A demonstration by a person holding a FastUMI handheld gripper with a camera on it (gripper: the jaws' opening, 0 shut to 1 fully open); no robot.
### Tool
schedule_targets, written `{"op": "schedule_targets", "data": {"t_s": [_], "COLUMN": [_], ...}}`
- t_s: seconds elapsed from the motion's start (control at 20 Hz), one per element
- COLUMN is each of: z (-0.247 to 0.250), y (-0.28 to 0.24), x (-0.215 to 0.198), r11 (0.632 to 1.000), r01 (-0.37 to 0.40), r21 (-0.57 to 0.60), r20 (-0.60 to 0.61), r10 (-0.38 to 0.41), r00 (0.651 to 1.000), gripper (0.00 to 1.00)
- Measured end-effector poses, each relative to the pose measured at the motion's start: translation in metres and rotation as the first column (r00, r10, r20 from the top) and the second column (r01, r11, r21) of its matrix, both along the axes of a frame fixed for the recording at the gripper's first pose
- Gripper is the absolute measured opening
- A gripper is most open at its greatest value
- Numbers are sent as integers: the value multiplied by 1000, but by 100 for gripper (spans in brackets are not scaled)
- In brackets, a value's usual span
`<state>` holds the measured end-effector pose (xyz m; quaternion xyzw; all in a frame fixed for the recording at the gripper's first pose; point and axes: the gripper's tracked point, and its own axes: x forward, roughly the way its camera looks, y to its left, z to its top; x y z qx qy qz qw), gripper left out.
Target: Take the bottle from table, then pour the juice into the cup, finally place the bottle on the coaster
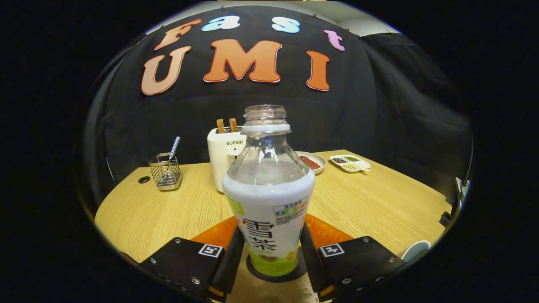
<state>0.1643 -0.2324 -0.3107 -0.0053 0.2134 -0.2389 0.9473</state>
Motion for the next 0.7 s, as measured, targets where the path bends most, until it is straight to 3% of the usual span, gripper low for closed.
{"op": "schedule_targets", "data": {"t_s": [0.1, 0.15, 0.25, 0.7], "z": [6, 10, 20, 136], "y": [1, 2, 8, 22], "x": [-2, -3, -5, -63], "r11": [1000, 1000, 999, 994], "r01": [-4, -6, -28, -71], "r21": [-1, 0, 17, 78], "r20": [10, 17, 42, 229], "r10": [4, 6, 27, 51], "r00": [1000, 1000, 999, 972], "gripper": [74, 86, 96, 97]}}
